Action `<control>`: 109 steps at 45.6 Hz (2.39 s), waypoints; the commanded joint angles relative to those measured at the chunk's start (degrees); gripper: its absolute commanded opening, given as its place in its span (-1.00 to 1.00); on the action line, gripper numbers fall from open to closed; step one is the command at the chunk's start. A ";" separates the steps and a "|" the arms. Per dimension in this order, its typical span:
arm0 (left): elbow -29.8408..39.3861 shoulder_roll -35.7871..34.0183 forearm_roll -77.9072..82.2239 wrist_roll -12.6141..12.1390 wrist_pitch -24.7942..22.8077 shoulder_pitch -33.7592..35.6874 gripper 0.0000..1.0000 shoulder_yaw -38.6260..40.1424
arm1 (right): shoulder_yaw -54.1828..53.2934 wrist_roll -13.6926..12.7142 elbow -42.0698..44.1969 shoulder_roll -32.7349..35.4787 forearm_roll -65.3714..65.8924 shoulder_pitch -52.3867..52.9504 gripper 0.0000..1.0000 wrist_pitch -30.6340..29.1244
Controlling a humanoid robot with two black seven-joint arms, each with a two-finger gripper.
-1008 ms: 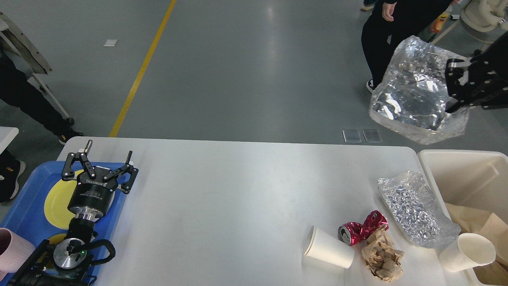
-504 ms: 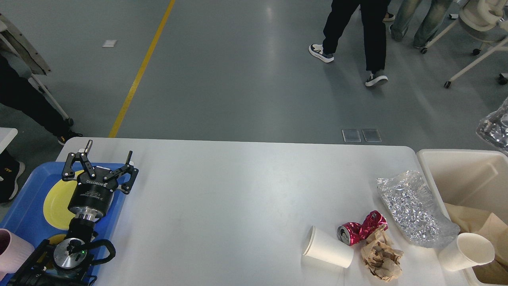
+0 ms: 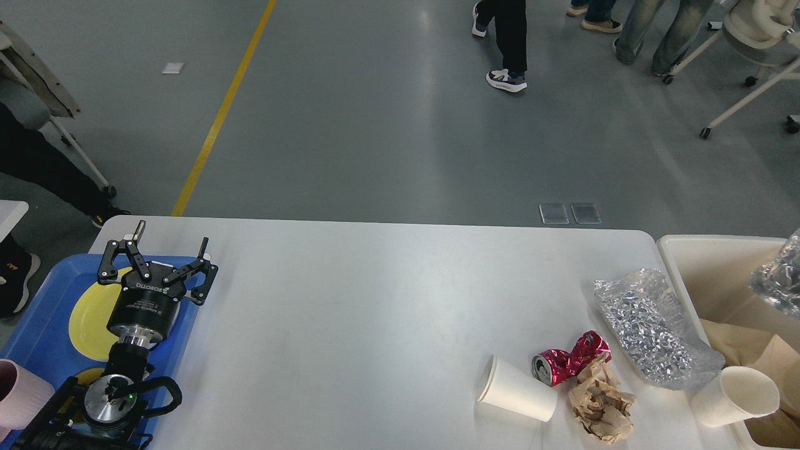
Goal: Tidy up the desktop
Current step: 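Release the foil into the bin, then move the right gripper back over to the small foil ball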
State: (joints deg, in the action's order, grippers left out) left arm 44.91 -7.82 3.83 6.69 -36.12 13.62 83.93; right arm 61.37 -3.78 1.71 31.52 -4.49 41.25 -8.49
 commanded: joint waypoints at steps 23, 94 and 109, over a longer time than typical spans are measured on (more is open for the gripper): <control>0.00 0.00 0.03 0.08 -0.01 0.00 0.93 0.00 | -3.63 0.00 1.02 -3.75 0.01 -12.16 -1.00 4.45; 0.00 0.08 -0.05 -0.01 -0.01 0.00 0.93 0.00 | 12.89 -2.73 -57.24 -2.95 9.15 71.49 1.00 -31.75; 0.00 -0.01 -0.05 -0.01 -0.01 0.00 0.93 0.00 | 12.81 -2.73 -77.19 -9.90 8.36 94.87 1.00 -46.44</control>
State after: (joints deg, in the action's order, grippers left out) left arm 44.91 -7.79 3.83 6.68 -36.12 13.62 83.94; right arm 74.41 -6.50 -68.27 24.03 4.26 129.02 -51.93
